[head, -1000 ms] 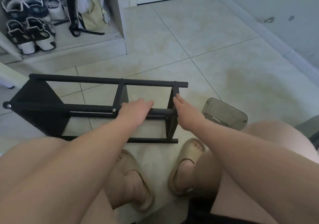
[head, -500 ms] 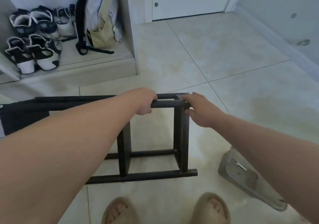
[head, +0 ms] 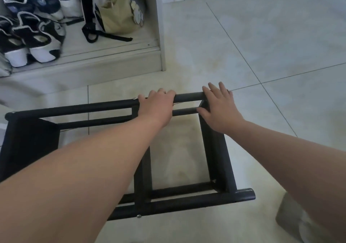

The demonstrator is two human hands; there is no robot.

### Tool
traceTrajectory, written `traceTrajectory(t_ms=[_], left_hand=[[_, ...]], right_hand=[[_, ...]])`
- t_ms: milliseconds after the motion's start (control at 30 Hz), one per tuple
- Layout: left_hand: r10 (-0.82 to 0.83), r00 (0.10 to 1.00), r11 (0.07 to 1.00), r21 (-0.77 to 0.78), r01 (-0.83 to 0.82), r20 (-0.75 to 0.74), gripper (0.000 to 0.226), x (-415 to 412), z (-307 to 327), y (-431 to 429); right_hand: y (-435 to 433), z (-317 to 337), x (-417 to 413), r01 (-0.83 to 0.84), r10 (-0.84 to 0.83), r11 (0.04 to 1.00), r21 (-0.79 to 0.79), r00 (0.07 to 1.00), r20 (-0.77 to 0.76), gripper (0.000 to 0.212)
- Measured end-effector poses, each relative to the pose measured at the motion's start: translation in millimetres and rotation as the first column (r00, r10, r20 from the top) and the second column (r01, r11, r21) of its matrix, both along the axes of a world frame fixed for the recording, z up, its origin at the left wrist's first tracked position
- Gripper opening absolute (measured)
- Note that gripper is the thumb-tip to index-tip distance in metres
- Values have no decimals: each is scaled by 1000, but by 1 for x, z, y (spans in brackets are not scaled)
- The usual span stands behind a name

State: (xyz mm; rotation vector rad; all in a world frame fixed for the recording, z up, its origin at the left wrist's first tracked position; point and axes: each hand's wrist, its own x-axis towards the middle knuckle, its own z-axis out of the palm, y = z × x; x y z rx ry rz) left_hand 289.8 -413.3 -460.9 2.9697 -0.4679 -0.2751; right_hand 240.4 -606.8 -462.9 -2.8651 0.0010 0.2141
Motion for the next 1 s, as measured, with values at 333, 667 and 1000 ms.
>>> traceTrajectory(t_ms=[333,667,1000], left_hand=[[100,995,994,32,-100,-16,39,26,-33,29],[119,992,988,108,-114,-43,54,1,-27,15],[-356,934,934,13,357,-23,61,-107,24,-81]], right_hand=[[25,-40,40,-75,78,997,27,990,-121,78],[1,-27,-3,-67,68,998,10,985,-159,76],[-106,44,-163,3,-35,992,-127,967,-253,77]])
